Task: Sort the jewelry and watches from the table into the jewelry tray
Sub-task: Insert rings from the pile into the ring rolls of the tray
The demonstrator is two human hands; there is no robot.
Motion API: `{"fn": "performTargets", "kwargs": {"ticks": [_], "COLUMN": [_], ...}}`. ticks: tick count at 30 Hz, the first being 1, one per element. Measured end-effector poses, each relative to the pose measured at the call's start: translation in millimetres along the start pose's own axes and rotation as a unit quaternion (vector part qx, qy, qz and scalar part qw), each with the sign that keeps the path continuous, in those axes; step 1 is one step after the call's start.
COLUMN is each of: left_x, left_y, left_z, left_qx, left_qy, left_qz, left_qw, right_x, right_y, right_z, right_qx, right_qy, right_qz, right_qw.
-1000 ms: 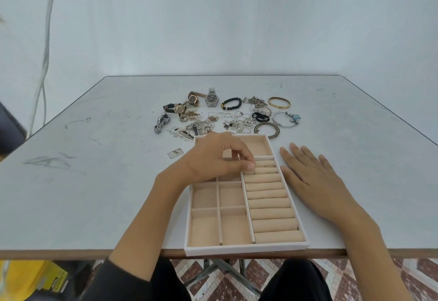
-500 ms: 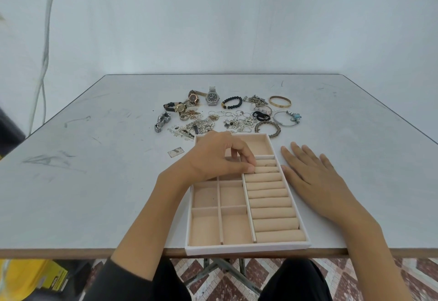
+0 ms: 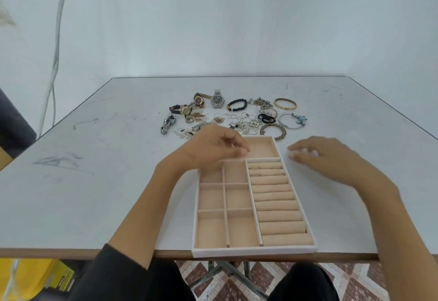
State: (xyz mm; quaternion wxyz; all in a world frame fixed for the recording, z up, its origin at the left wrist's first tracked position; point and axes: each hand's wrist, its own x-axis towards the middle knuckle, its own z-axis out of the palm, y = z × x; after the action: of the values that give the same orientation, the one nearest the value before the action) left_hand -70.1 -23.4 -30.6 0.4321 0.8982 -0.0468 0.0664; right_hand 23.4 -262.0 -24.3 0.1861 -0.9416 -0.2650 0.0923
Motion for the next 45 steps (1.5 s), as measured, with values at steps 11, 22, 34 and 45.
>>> {"fn": "performTargets", "kwargs": {"ticks": [11,22,34,45], "left_x": [88.2,117.4,108.1,97.4], "left_y": [-47.9,-54.3,-63.3,-70.0], "left_z": [-17.6,-11.9,-17.6,-19.2], "left_qx": [0.256,0.383,0.180,-0.003], "left_qy": [0.164,0.156,0.256,0.282], "left_qz": [-0.101,-0.142,-0.152,-0.141], "left_qw": [0.948,0.899,0.937,0.949], "right_x": [133.0,182.5,182.4,183.9], "right_y": [-78.6,-78.4,-94.0,-97.1], "right_z": [-3.4,14.1,22.4,23.8], "right_qx": [0.002,0.040,-0.016,-0.051], "right_qy": [0.095,0.039,0.029,0.013], "right_qz": [-0.059,-0.073,-0.073,-0.073], "right_qw": [0.994,0.996,0.997,0.996]}}
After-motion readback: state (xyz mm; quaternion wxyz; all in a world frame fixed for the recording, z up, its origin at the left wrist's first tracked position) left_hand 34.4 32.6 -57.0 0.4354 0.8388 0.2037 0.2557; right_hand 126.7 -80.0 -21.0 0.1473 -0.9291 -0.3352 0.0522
